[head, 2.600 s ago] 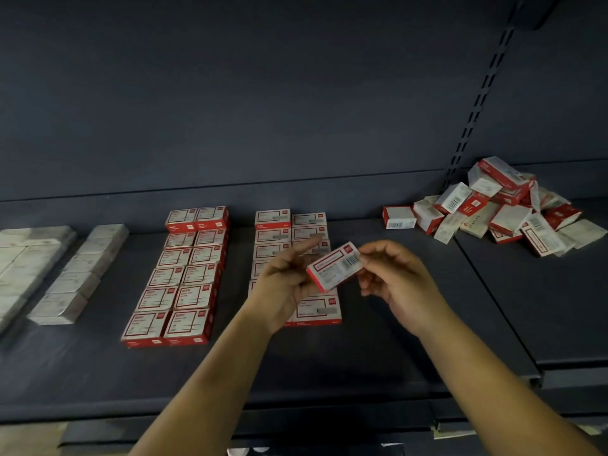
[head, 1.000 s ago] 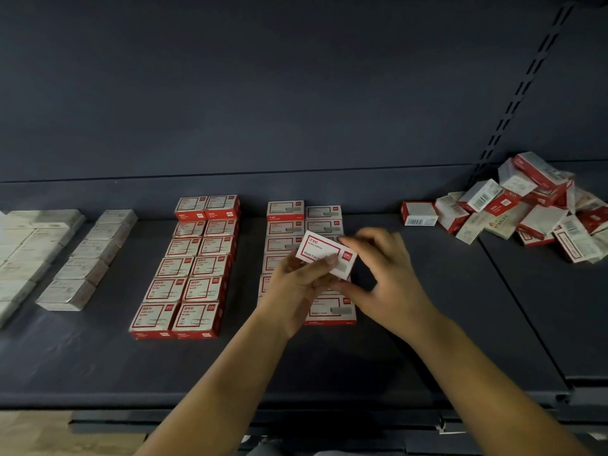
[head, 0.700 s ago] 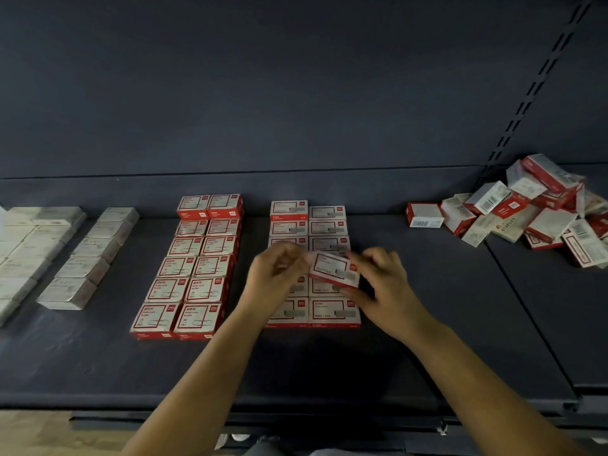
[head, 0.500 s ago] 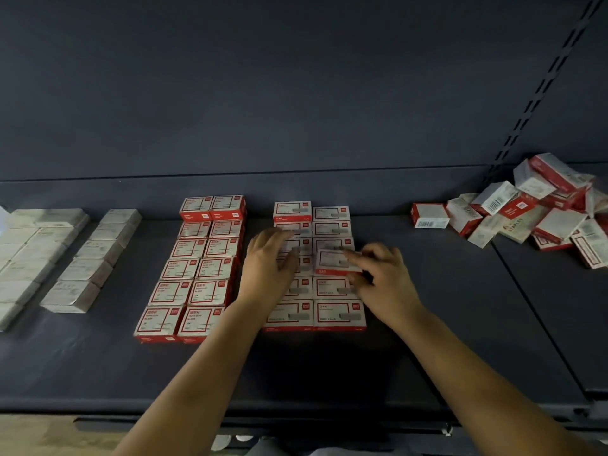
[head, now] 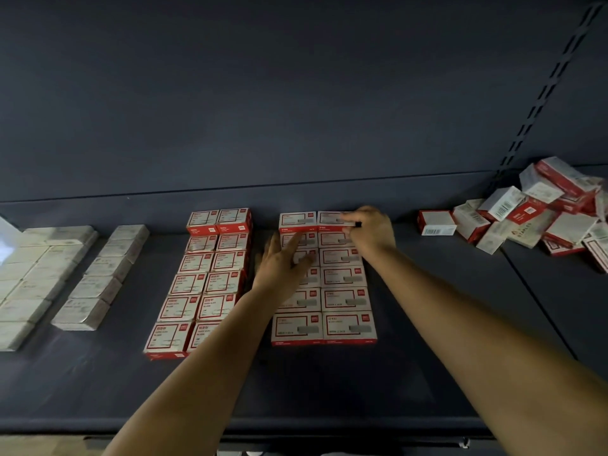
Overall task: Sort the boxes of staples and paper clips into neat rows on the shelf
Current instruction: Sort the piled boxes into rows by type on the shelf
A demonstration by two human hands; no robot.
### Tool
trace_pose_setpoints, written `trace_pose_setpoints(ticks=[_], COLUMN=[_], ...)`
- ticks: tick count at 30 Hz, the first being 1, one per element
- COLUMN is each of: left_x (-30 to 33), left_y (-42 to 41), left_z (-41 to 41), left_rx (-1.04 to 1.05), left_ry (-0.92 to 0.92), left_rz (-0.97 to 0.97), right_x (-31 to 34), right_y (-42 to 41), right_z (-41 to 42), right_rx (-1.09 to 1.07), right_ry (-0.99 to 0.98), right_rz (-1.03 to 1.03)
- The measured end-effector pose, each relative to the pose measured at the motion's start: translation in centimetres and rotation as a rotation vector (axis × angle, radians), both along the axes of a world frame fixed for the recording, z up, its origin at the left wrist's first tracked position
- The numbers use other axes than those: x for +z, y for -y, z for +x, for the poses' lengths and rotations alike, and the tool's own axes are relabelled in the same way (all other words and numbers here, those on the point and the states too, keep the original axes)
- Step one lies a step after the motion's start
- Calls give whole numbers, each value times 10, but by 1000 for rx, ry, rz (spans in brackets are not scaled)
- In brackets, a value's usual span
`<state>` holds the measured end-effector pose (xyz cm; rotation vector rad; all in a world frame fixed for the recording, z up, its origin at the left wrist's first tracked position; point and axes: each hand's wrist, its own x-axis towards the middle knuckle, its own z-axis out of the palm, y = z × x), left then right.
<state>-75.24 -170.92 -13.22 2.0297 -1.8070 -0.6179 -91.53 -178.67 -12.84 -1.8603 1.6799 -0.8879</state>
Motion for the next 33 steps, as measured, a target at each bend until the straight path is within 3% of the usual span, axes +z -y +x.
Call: trace_pose_setpoints(ticks=[4, 10, 14, 20, 25, 28, 33], left_x=[-3, -4, -4, -4, -3, -5, -7], left_y=[6, 5, 5, 4, 3, 3, 3], left_z=[2, 1, 1, 2, 2, 0, -1], left_rx=[5, 6, 2, -13, -15, 12, 37], left_ry=[-39, -31, -28, -15, -11, -14, 58], left_rz=[-54, -70, -78, -92, -97, -76, -120], right_x=[1, -2, 5, 12, 9, 11, 20], right_y=[-4, -8, -7, -15, -14, -12, -6], right_z=[-3, 19, 12, -26, -75, -102, -105], right_rx=[4, -161, -100, -42, -219, -206, -122], right_ry=[-25, 37, -13, 177, -202, -512, -716], right_rz=[-13, -76, -80, 55, -169, -62, 111])
